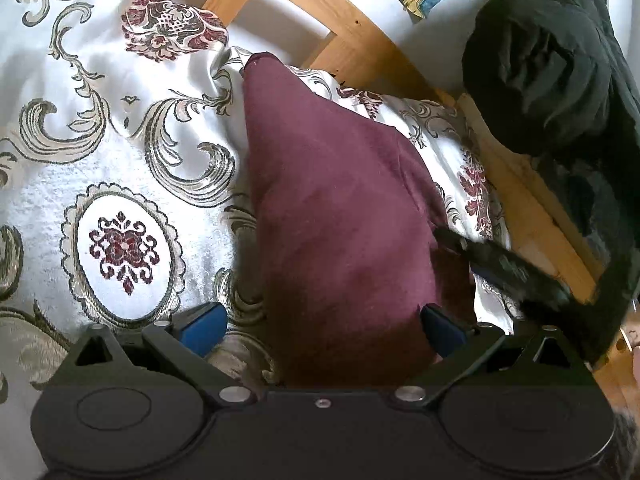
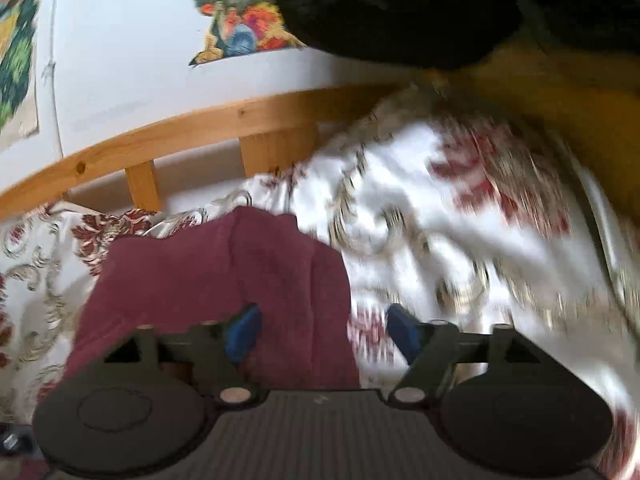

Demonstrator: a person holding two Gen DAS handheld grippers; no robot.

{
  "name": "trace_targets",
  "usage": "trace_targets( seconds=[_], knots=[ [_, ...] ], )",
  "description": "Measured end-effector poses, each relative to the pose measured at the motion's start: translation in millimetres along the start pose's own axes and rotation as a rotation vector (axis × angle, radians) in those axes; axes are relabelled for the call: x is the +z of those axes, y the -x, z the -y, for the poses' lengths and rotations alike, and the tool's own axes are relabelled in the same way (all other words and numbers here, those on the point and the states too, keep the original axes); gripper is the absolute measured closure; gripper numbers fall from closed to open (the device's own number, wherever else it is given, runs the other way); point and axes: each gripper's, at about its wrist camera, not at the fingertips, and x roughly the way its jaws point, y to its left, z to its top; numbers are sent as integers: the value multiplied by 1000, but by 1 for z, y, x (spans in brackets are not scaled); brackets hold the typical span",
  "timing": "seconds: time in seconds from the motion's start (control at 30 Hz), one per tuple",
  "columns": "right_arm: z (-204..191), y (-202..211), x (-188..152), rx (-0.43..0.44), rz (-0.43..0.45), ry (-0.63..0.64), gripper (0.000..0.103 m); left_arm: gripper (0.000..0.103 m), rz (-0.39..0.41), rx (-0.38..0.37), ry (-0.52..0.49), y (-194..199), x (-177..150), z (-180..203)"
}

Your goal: Fold small clothes

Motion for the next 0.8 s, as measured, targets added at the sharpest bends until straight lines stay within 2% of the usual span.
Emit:
trace_targets(
  seconds=[0.07,0.13,0.2,0.3,0.37,0.53,0.6,0.67,0.8],
  knots=[
    [9,8,-10,23,-45,-61,20,1,-6,8,-19,-3,0,1],
    [19,17,-20,52,-62,-136,15,1,-7,20,-43,-4,-1,4],
    [24,24,-25,47,-67,-158,13,1,-5,29,-52,-5,-2,5],
    [26,31,-29,52,-80,-174,12,1,-6,33,-54,-5,-3,5],
    [24,36,-33,50,-92,-178,8,1,-24,31,-25,-6,-1,4],
    [11,45,-47,35,-131,-101,7,1,-54,23,51,-4,4,-1],
    [6,48,-48,25,-125,-82,9,1,-66,27,74,-3,5,0],
    [1,50,-46,20,-121,-67,20,1,-74,34,100,-2,6,0],
    [-4,47,-35,6,-95,-45,26,1,-95,36,141,-1,9,-2]
  ],
)
